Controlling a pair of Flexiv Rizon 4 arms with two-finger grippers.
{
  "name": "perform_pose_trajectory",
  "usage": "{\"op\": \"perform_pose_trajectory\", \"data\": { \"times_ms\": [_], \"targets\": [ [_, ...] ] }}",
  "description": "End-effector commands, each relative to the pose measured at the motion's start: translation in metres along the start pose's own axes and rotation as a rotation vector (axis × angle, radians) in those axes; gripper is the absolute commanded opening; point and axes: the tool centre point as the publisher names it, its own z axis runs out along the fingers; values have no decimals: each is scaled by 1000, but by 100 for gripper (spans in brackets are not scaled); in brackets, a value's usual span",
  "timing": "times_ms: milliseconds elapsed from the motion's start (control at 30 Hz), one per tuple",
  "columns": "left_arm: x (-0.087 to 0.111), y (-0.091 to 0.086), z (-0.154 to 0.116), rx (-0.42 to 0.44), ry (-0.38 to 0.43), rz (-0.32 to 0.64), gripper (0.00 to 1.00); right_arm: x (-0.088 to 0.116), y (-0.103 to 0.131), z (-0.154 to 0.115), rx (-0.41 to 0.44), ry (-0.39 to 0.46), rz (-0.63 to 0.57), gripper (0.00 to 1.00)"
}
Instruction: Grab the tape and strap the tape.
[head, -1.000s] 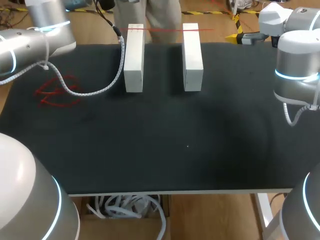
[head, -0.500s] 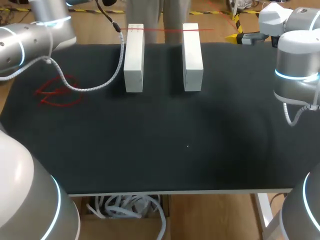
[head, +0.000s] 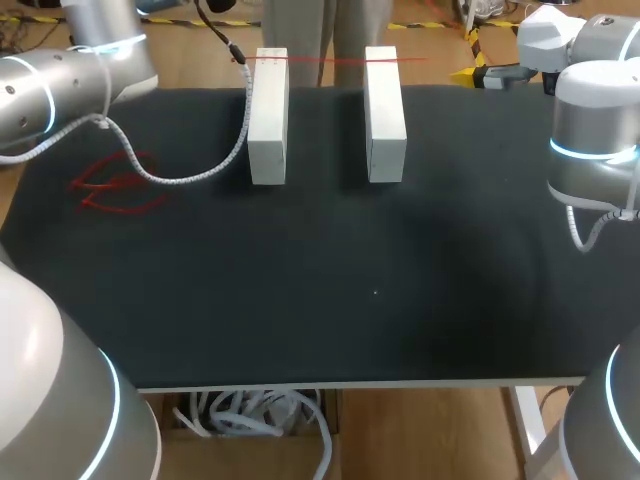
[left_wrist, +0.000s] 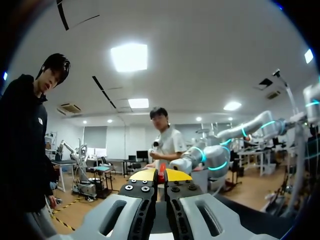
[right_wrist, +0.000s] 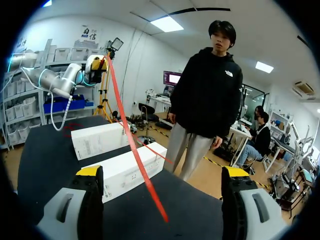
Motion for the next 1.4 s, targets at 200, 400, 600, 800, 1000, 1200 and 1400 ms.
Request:
{"op": "perform_pose_trajectory", "data": {
  "times_ms": [200, 400, 600, 800, 1000, 1200, 1400],
  "targets": [
    [6, 0, 1, -11, -25, 5, 0, 0, -1, 0, -2, 1, 0, 100],
    [6, 0, 1, -13, -20, 9, 0, 0, -1, 0, -2, 1, 0, 100],
    [6, 0, 1, -13, -20, 9, 0, 0, -1, 0, -2, 1, 0, 100],
    [6, 0, 1, -13, -20, 9, 0, 0, -1, 0, -2, 1, 0, 100],
    [6, 0, 1, -13, -20, 9, 0, 0, -1, 0, -2, 1, 0, 100],
    [6, 0, 1, -13, -20, 9, 0, 8, 5, -4, -28, 18, 77, 100],
    [6, 0, 1, -13, -20, 9, 0, 26, 3, -11, 53, 1, 305, 100]
  ]
}}
